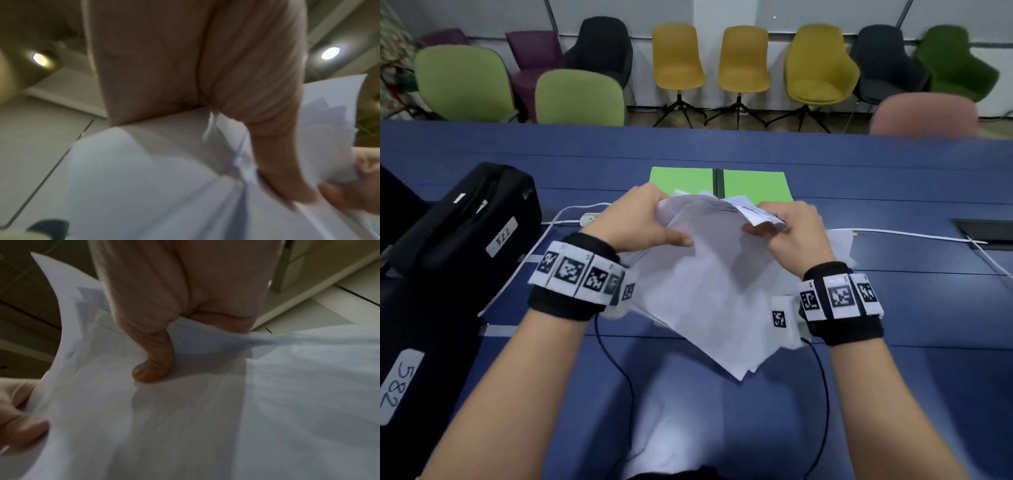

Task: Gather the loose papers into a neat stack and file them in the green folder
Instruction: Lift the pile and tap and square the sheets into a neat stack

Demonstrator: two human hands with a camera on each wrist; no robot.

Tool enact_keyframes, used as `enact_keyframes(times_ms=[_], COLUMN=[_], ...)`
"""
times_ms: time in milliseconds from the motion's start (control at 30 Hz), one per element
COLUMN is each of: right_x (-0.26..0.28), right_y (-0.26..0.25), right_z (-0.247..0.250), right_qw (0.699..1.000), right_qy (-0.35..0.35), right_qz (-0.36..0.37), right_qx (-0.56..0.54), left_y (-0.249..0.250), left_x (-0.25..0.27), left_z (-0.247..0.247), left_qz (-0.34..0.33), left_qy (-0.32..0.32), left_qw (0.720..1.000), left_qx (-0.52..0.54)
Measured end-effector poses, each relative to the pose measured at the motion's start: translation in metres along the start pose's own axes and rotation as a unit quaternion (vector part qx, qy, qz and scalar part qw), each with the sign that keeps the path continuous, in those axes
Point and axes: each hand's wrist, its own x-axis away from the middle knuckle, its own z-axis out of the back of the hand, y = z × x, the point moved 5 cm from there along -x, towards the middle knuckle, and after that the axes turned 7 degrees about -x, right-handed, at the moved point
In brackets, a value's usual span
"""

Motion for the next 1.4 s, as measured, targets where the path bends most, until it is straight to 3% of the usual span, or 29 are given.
enact_keyframes(times_ms=[67,200,300,400,500,567,633,767,867,1000,1100,1167,1266,1333,1400], right_x=[-0.002,-0.001,0.004,0.022,0.041,0.049,0.057,0.079,0.094,0.117,0.129,0.132,0.115,0.094,0.071], right_y=[-0.014,-0.014,0.017,0.061,0.101,0.114,0.126,0.154,0.165,0.173,0.19,0.197,0.194,0.18,0.157], right_z=[0.004,-0.001,-0.01,-0.02,-0.02,-0.018,-0.016,-0.022,-0.033,-0.069,-0.093,-0.102,-0.095,-0.085,-0.067], right_qw=[0.998,0.995,0.986,0.955,0.939,0.937,0.93,0.857,0.807,0.819,0.825,0.84,0.867,0.89,0.912], right_qy=[-0.017,-0.047,-0.12,-0.229,-0.252,-0.241,-0.201,-0.128,-0.091,-0.099,-0.087,-0.079,-0.049,-0.028,0.022], right_qz=[0.0,-0.027,-0.099,-0.176,-0.231,-0.253,-0.277,-0.328,-0.347,-0.41,-0.464,-0.484,-0.472,-0.423,-0.356], right_qx=[0.067,0.085,0.059,0.062,0.049,-0.005,-0.132,-0.377,-0.469,-0.389,-0.309,-0.234,-0.152,-0.165,-0.205], left_y=[-0.013,-0.02,-0.028,-0.039,-0.052,-0.064,-0.075,-0.107,-0.139,-0.155,-0.162,-0.173,-0.186,-0.17,-0.162], left_x=[0.001,0.001,0.0,0.001,0.001,0.002,0.005,0.015,0.025,0.039,0.056,0.06,0.055,0.05,0.038], left_z=[-0.012,-0.035,-0.049,-0.053,-0.05,-0.049,-0.051,-0.068,-0.099,-0.145,-0.186,-0.212,-0.235,-0.22,-0.199], left_qz=[0.031,0.07,0.088,0.095,0.1,0.116,0.14,0.196,0.266,0.339,0.389,0.388,0.377,0.361,0.347], left_qy=[-0.007,0.07,0.073,0.067,0.07,0.071,0.069,0.054,0.025,-0.025,-0.106,-0.165,-0.198,-0.191,-0.108], left_qw=[0.998,0.992,0.99,0.989,0.983,0.976,0.963,0.923,0.895,0.872,0.85,0.849,0.858,0.872,0.875], left_qx=[0.053,0.082,0.085,0.094,0.134,0.17,0.219,0.325,0.356,0.351,0.338,0.319,0.286,0.269,0.319])
